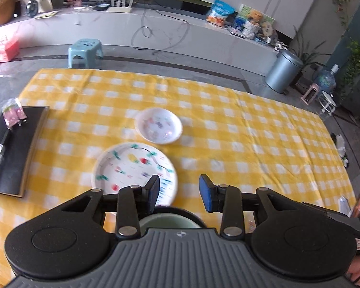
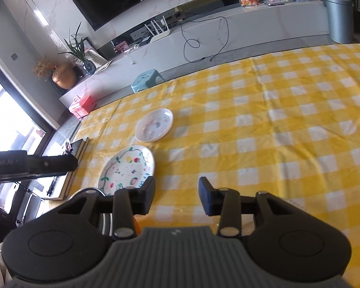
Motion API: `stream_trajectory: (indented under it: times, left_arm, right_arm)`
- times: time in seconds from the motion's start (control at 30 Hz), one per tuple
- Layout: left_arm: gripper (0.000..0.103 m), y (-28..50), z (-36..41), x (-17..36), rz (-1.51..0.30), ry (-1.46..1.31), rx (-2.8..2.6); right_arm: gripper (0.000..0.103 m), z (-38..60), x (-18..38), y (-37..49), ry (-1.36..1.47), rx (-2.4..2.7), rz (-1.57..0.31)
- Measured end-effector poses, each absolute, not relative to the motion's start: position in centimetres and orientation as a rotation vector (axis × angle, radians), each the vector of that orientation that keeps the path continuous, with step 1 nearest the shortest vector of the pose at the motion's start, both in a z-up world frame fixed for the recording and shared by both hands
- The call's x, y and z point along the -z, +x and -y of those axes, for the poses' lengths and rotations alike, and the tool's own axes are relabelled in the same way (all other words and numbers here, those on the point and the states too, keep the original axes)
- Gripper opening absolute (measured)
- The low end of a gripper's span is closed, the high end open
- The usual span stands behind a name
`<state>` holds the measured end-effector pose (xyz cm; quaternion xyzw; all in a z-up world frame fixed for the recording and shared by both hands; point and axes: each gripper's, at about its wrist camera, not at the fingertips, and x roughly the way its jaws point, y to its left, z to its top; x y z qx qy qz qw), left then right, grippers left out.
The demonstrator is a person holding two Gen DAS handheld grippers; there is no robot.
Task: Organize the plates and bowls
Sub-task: 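Move both grippers to the white 'Fruity' painted plate and close on its rim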
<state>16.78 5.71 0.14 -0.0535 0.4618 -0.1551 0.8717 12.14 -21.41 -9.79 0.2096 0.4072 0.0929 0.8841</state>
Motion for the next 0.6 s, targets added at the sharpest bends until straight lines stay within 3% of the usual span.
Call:
stream_trajectory:
  times: [0.43,0.6]
  left_arm:
    - [0.042,22.1,-13.4,6.7,-1.041,-0.268,0.299]
    - [0.042,23.2,-14.6,9.8,-1.071,-0.303,0.304]
  right_arm:
    - [0.04,19.5,12.7,19.2,0.47,-0.253,-0.95]
    - [0.033,18.5,14.5,21.6,0.494,-0.28,-1.0]
